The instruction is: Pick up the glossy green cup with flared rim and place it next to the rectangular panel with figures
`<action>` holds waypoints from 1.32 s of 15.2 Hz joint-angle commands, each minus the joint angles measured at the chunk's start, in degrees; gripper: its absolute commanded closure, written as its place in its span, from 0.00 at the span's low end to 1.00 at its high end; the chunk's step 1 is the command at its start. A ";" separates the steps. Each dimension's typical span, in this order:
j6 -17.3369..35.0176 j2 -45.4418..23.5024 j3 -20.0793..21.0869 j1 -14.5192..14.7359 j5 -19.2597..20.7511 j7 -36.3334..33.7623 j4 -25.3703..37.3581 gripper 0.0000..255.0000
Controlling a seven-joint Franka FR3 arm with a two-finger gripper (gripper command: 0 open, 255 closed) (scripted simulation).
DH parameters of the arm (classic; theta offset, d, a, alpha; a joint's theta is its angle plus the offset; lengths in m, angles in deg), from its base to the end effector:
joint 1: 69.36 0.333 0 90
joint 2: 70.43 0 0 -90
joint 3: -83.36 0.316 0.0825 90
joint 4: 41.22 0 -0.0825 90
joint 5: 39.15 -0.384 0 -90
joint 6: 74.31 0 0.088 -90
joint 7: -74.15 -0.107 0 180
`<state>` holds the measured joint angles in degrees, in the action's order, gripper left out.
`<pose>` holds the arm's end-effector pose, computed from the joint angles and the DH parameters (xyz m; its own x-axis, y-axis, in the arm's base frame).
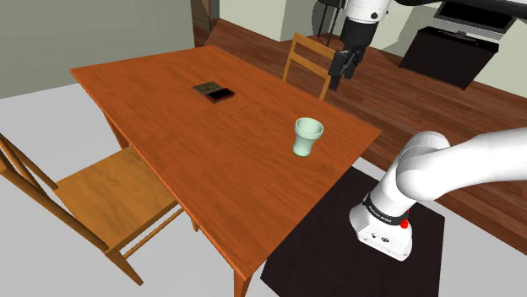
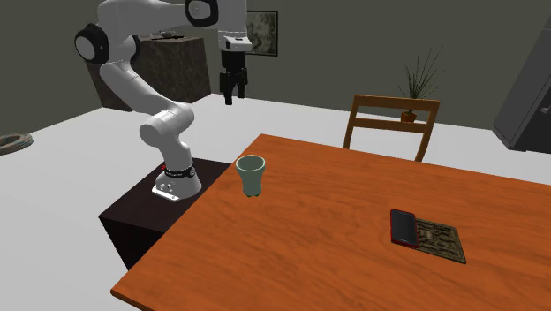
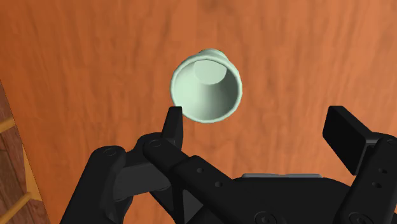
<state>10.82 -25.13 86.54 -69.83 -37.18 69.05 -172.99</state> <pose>0.2969 0.0162 0.6106 0.9979 -0.0617 -0.0173 -0.0603 -0.9953 0.0755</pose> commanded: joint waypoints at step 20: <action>37.81 -12.84 3.80 -0.66 3.89 -4.03 -23.67 0.00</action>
<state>47.60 -37.54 90.26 -70.44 -33.40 65.18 -196.13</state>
